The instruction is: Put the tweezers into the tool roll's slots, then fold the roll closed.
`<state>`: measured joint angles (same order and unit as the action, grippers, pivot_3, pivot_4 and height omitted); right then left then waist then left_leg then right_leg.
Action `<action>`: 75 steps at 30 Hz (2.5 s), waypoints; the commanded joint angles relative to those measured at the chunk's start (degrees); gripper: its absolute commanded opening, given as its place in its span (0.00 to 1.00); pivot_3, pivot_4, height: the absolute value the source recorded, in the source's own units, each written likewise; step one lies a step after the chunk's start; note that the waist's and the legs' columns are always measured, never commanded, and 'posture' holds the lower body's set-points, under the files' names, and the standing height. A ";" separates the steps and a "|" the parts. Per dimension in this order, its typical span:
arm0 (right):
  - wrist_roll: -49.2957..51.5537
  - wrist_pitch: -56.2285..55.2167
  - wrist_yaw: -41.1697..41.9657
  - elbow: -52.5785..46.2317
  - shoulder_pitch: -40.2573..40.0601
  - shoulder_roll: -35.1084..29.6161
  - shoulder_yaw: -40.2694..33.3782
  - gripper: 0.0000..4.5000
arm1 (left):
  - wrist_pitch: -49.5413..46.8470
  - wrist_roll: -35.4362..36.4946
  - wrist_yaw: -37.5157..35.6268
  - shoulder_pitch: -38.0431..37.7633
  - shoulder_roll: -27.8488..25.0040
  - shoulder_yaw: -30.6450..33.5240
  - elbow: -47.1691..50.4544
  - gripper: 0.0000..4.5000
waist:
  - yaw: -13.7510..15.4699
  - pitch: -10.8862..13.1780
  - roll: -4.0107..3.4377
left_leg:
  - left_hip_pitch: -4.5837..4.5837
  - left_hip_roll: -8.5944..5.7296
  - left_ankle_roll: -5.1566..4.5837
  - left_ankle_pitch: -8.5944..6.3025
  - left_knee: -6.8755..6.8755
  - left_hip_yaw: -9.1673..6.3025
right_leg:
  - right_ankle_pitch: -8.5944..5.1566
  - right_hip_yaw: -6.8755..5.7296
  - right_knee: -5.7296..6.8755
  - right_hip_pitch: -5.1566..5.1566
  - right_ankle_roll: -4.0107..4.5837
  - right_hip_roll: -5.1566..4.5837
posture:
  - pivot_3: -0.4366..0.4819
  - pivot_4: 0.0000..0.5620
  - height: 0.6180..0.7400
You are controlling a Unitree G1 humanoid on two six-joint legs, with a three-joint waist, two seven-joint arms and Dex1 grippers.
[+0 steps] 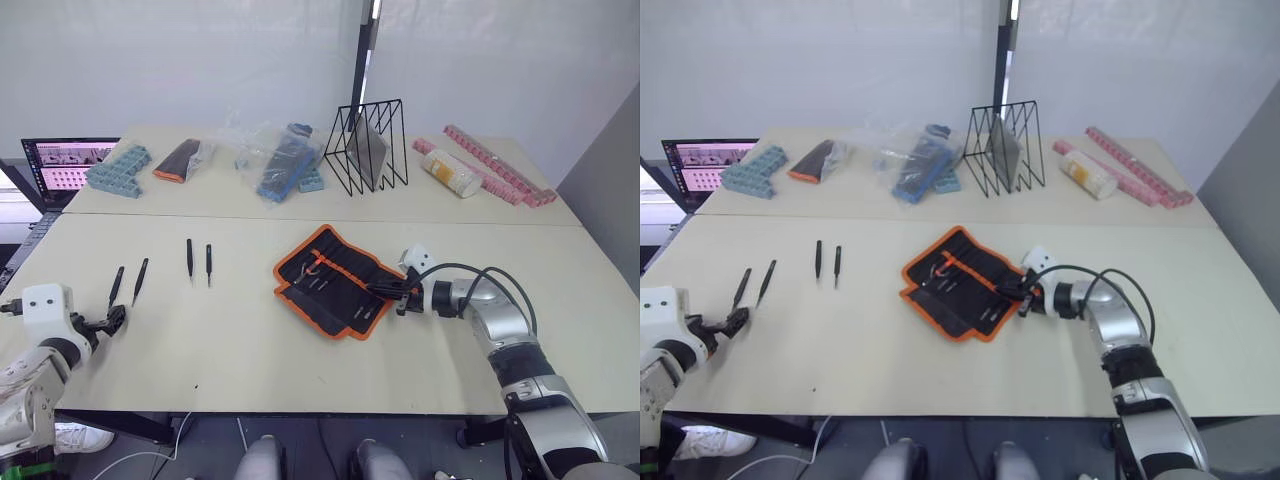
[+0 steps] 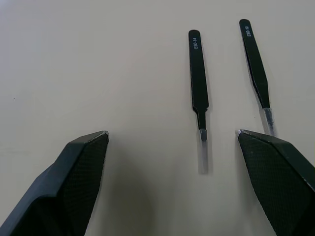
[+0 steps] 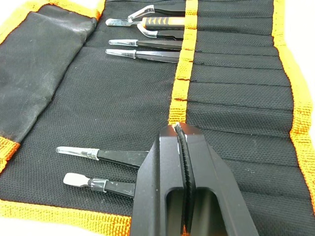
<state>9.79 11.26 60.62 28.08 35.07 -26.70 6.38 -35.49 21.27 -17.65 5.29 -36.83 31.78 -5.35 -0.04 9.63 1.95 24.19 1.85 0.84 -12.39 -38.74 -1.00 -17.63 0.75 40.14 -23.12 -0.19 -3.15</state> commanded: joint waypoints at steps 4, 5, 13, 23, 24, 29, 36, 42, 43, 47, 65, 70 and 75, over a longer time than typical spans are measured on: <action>-0.58 1.15 -0.74 -0.50 -0.22 0.24 0.19 0.00 | 2.62 -1.96 -1.65 7.99 -1.18 -3.30 -10.86 0.99 | 0.40 -0.02 -0.07 | -0.03 -0.03 0.00 0.01 -0.01 0.00 | 0.00 -0.02 0.04 0.02 0.00 0.00 | 0.48 0.27 0.55; -0.61 1.15 -0.77 -0.43 -0.12 0.28 0.24 0.00 | 3.05 -1.98 -2.07 9.07 -1.24 -3.46 -12.36 0.99 | 0.46 -0.02 -0.07 | -0.02 -0.03 0.00 0.01 -0.02 0.00 | 0.00 -0.02 0.03 0.02 0.00 0.00 | 0.48 0.27 0.55; -0.95 1.04 -1.18 -0.60 0.03 0.28 0.47 0.00 | 4.76 -2.81 -2.85 11.94 -1.28 -4.07 -17.73 0.44 | 0.44 -0.06 -0.16 | -0.02 -0.07 0.00 0.01 -0.01 0.01 | 0.03 -0.02 0.09 0.00 -0.06 -0.04 | 0.48 0.27 0.55; -1.41 0.53 -1.09 0.10 0.26 0.68 0.80 0.00 | 3.65 -1.53 -1.13 6.19 0.56 -1.09 -11.00 0.01 | 0.21 -0.07 -0.18 | -0.02 -0.13 -0.01 0.00 0.00 0.02 | 0.06 -0.02 0.09 0.00 -0.10 -0.17 | 0.48 0.27 0.55; -1.46 0.46 -1.06 0.26 0.38 0.74 0.84 0.00 | 3.83 -1.63 -0.95 5.87 0.65 -1.01 -10.63 0.01 | 0.15 -0.07 -0.18 | -0.02 -0.13 -0.01 0.00 0.01 0.02 | 0.06 -0.02 0.09 -0.01 -0.10 -0.17 | 0.48 0.27 0.55; -1.58 0.11 -0.69 0.87 0.92 0.80 1.17 0.00 | 3.50 -2.24 -0.36 4.34 0.74 -1.50 -8.80 0.01 | -0.21 -0.07 -0.18 | -0.02 -0.12 -0.02 0.00 0.03 0.01 | 0.06 -0.02 0.09 -0.01 -0.10 -0.17 | 0.48 0.27 0.55; -1.69 -0.14 -0.76 1.28 1.37 0.93 1.63 0.00 | 2.61 -1.67 1.32 3.62 1.57 -0.34 -6.69 0.41 | -0.51 -0.07 -0.18 | -0.02 -0.11 -0.02 0.00 0.03 0.00 | 0.06 -0.03 0.09 -0.01 -0.10 -0.16 | 0.48 0.27 0.55; -2.02 -0.67 -0.99 1.19 1.30 1.21 2.41 0.00 | 0.13 -1.22 1.53 2.08 1.60 -0.48 -3.78 0.56 | -0.77 -0.07 -0.19 | -0.04 -0.07 -0.02 -0.01 0.08 0.01 | 0.06 -0.03 0.09 -0.04 -0.10 -0.16 | 0.48 0.27 0.55; -1.99 -0.68 -1.09 1.19 1.32 1.36 2.41 0.00 | -0.15 -1.08 1.59 1.89 1.66 -0.37 -3.42 0.56 | -0.79 -0.07 -0.19 | -0.04 -0.08 -0.02 -0.01 0.09 0.01 | 0.06 -0.03 0.09 -0.04 -0.10 -0.15 | 0.48 0.27 0.55; -1.99 -0.68 -1.33 0.91 1.11 1.78 2.40 0.00 | -0.74 -0.47 1.75 0.71 1.82 0.25 -1.89 0.56 | -0.84 -0.07 -0.19 | -0.04 -0.08 -0.04 -0.02 0.09 0.02 | 0.06 -0.02 0.08 -0.04 -0.10 -0.16 | 0.48 0.27 0.55; -2.44 -0.85 -1.64 0.79 1.17 2.13 2.75 0.00 | 0.13 1.56 0.77 3.24 1.45 2.27 -5.41 0.16 | -0.56 -0.07 -0.20 | -0.09 -0.09 -0.04 -0.02 0.10 0.03 | 0.06 -0.06 0.08 -0.01 -0.10 -0.17 | 0.48 0.27 0.55; -2.47 -0.59 -1.71 0.38 1.02 1.98 2.54 0.00 | -0.30 1.98 0.73 4.51 -0.23 3.32 -5.29 0.00 | -0.51 -0.07 -0.20 | -0.08 -0.11 -0.04 -0.02 0.08 0.01 | 0.06 -0.07 0.09 0.00 -0.10 -0.17 | 0.48 0.27 0.55; -2.42 -0.34 -1.89 -0.03 0.69 1.72 2.33 0.00 | -0.17 2.62 0.02 5.63 -2.16 4.14 -1.71 0.00 | -0.60 -0.05 -0.16 | -0.03 -0.10 -0.04 -0.02 0.08 0.00 | 0.07 -0.08 0.08 -0.04 -0.10 -0.17 | 0.48 0.27 0.55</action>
<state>8.02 10.39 58.76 28.40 36.78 -24.73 8.46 -35.61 22.89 -17.10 9.56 -36.86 34.61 -10.66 -0.64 9.58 1.79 24.18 1.75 0.80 -12.41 -38.66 -1.02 -17.57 0.66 40.22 -23.17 -0.29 -3.32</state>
